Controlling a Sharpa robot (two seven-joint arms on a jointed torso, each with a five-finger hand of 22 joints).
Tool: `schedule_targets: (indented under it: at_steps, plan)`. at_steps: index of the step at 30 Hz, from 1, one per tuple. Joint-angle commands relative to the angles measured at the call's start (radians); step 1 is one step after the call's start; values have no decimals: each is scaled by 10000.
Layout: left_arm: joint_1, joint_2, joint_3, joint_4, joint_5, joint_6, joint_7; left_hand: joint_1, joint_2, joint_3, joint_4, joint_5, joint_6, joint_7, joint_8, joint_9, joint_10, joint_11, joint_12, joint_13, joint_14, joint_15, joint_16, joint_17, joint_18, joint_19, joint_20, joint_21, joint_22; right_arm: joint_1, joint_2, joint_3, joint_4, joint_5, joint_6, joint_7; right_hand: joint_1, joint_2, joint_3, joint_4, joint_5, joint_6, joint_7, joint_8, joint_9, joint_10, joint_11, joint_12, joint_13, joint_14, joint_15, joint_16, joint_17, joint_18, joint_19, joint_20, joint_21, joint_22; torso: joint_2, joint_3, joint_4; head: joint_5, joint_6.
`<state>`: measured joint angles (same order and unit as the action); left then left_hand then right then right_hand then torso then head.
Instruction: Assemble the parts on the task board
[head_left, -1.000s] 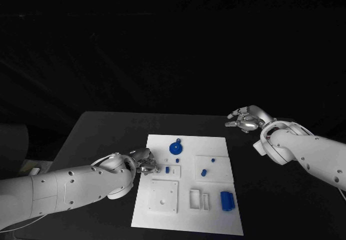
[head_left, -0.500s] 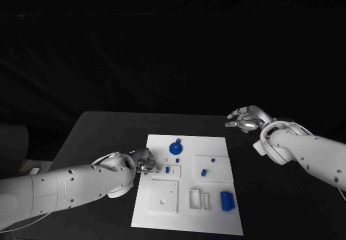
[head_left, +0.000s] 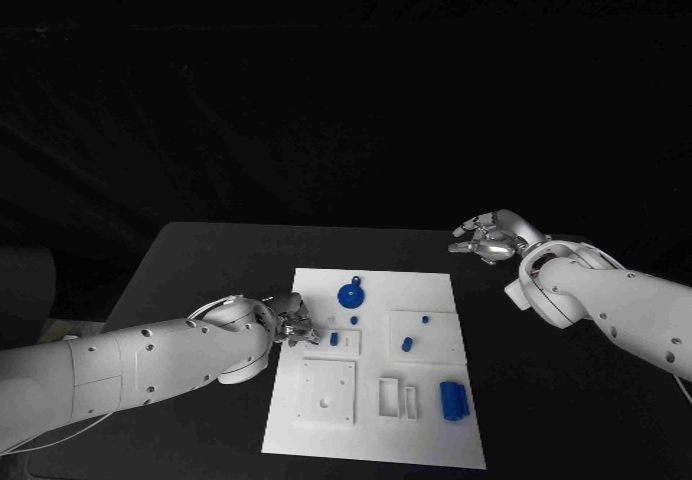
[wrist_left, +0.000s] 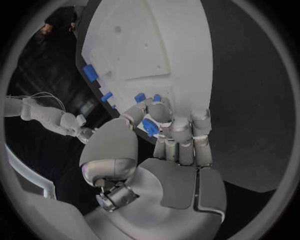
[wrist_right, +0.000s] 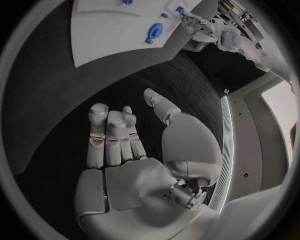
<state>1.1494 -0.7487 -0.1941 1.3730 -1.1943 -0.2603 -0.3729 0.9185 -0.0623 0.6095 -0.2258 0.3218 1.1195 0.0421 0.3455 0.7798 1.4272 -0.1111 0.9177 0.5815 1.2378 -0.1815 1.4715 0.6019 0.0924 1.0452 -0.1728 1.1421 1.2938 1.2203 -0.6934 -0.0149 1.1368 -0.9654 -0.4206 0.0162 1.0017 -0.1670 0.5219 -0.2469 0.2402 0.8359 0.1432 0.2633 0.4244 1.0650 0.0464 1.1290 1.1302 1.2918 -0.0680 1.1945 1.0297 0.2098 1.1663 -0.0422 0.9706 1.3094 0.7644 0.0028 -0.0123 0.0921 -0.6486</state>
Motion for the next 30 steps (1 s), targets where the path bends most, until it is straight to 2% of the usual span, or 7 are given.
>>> schedule_targets:
  at_steps: [1, 6, 11, 16, 21, 30]
  plan:
    - [-105, 100, -86, 4, 114, 894, -308, 110, 209, 44, -106, 67, 1323, -545, 44, -2, -91, -95, 63, 18, 273, -391, 55, 11, 86, -42, -990, 36, 10, -7, 14, 4, 1, -26, 116, 46, -109, 1, -34, 46, 35, -130, 192, -62, -10, -68, 13, 46, -17, -4, 43, -48, 10, 520, -8, -54, -60, 158, 4, 4, 1, 2, -8]
    - [-62, 185, -67, -81, 112, 991, -373, 41, 255, 46, -172, 247, 1342, -554, 59, 35, -88, -104, 115, 25, 283, -397, 99, 25, 84, -31, -987, 57, 20, -17, 23, 4, -4, -26, 122, 46, -112, 0, -35, 48, 39, -129, 192, -61, -10, -68, 13, 47, -18, -3, 43, -49, 10, 520, -7, -54, -60, 158, 2, 2, 3, 9, -7]
    - [-34, 255, -55, -156, 112, 1137, -400, -21, 269, 30, -173, 272, 1352, -556, 68, 52, -85, -105, 141, 30, 288, -399, 116, 29, 81, -23, -984, 65, 21, -22, 30, 4, -10, -26, 128, 43, -113, 0, -35, 48, 42, -129, 192, -61, -11, -68, 13, 48, -19, -3, 43, -49, 10, 520, -7, -55, -60, 158, 3, 3, 1, 8, -1]
    - [-9, 318, -53, -199, 112, 1232, -405, -99, 246, 3, -166, 193, 1380, -567, 89, 78, -73, -114, 187, 41, 297, -404, 144, 39, 83, -10, -985, 74, 22, -23, 31, 4, -9, -26, 130, 43, -111, 0, -35, 47, 46, -129, 192, -61, -11, -68, 13, 49, -21, -2, 43, -50, 11, 520, -6, -55, -60, 158, 1, 4, 6, 6, -10]
    - [4, 354, -54, -211, 86, 1404, -433, -219, 172, -19, -78, -50, 1417, -584, 123, 114, -71, -128, 276, 64, 303, -413, 195, 58, 93, 8, -990, 84, 19, -23, 33, 4, -8, -26, 133, 45, -112, 0, -35, 46, 49, -129, 192, -61, -11, -68, 13, 50, -22, -2, 43, -50, 11, 520, -6, -56, -60, 158, 0, 5, 3, 7, -22]
    - [4, 340, -56, -210, -260, 1537, -497, -156, 210, 39, -93, -118, 1419, -593, 134, 125, -79, -136, 310, 71, 298, -418, 212, 65, 107, 5, -998, 83, 19, -24, 27, 4, -3, -26, 132, 48, -114, 0, -37, 47, 50, -129, 192, -61, -11, -68, 13, 50, -23, -2, 43, -51, 11, 520, -6, -56, -60, 159, 1, 3, 8, 0, -38]
